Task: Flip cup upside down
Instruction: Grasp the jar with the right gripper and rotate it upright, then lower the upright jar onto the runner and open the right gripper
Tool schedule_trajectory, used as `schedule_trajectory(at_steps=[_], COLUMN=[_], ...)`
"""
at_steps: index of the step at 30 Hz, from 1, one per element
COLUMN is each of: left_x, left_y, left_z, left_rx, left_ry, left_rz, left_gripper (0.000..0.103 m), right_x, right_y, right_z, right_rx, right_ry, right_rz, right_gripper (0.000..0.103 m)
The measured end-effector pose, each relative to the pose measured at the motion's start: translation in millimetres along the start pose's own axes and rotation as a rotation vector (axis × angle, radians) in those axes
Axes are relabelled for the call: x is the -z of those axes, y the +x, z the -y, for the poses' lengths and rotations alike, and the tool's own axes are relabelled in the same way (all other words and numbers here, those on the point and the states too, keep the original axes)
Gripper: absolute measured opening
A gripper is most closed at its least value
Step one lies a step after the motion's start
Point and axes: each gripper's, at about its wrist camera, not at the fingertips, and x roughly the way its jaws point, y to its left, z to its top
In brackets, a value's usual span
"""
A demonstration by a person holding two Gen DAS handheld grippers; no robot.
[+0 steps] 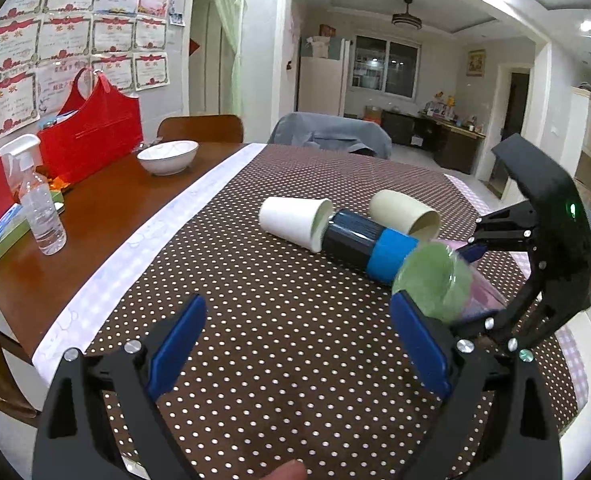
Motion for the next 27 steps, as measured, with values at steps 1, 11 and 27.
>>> schedule_trajectory(at_steps=[1,11,27], left_x=[1.0,8.6,6.1], left_y=[-1.5,-20.7,-39.2], left_z=[2.2,16.0,27.7], left_rx=[0.01,0.059,0.073], left_ry=[0.007,0.036,0.047], left_rz=[0.004,0.042,0.079], left_gripper=[0.091,0.091,0.091], right_x=[4.2,45.4,65.3], right_y=[-5.6,-45.4,-63.7], right_z=[3.0,29.8,18.8], right_rx=[0.002,0.011,0.116], right_ry=[0.044,0.448,0.733], right_rz=[0.03,0.312,0.625], right_gripper=[0.071,0.071,0.071])
